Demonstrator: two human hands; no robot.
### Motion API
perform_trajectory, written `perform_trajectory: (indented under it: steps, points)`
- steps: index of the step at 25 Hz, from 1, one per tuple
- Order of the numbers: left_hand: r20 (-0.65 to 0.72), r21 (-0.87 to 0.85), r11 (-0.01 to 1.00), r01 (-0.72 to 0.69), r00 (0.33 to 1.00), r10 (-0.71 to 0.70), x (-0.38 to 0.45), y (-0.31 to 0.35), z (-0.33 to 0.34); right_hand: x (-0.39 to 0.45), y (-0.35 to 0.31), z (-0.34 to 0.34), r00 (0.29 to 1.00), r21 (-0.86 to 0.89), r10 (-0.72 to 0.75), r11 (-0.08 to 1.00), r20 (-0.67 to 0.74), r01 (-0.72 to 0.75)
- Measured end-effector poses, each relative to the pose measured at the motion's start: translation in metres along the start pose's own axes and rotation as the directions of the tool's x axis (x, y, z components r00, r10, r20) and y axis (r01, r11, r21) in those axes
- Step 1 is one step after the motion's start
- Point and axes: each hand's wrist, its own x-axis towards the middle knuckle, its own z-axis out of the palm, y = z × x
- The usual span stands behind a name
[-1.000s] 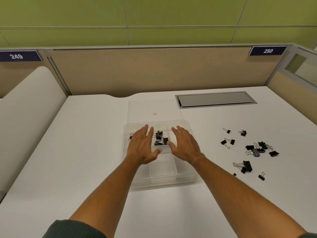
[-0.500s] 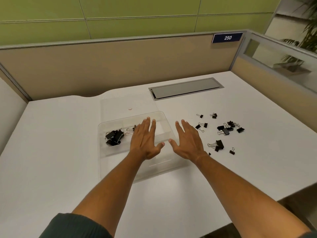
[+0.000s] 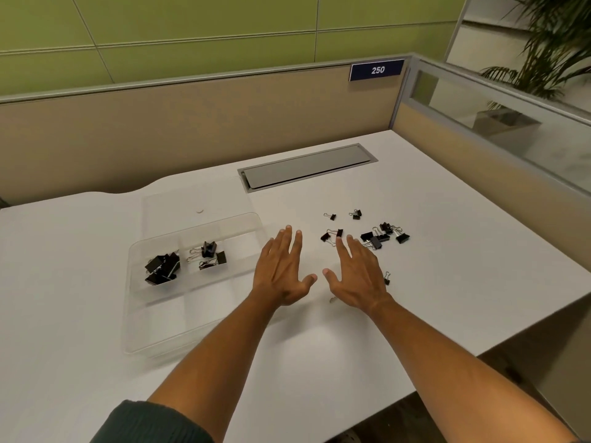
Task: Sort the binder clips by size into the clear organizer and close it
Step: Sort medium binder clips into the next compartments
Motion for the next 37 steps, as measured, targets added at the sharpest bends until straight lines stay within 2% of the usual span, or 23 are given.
perform_trajectory:
  steps: [9,13,15,21,30,37]
  points:
    - [0.061,0.019,1.0,0.016,0.998,-0.017,0.018,0.045,0.018,0.005,0.055,0.006,0.997,0.06,0.035,0.997,0.07,-0.04]
    - [0.072,0.023,0.999,0.034,0.997,-0.036,0.02,0.047,0.022,0.014,0.066,0.011,0.977,0.079,0.034,0.996,0.211,-0.052]
    - [0.069,0.021,0.999,0.047,0.996,-0.048,0.019,0.046,0.023,0.016,0.069,0.013,0.973,0.081,0.024,0.996,0.23,-0.043]
    - [0.043,0.019,0.998,0.067,0.997,-0.068,0.02,0.043,0.016,0.028,0.065,0.005,0.989,0.23,0.058,0.969,0.133,-0.088]
    - [-0.013,0.029,0.995,0.101,0.995,-0.1,0.013,0.021,-0.003,0.034,0.034,-0.009,1.0,0.289,-0.014,0.957,-0.028,0.022]
    - [-0.054,0.021,0.986,0.165,0.985,-0.163,-0.006,-0.02,-0.021,0.04,-0.022,-0.013,0.985,0.362,-0.086,0.922,-0.151,0.136]
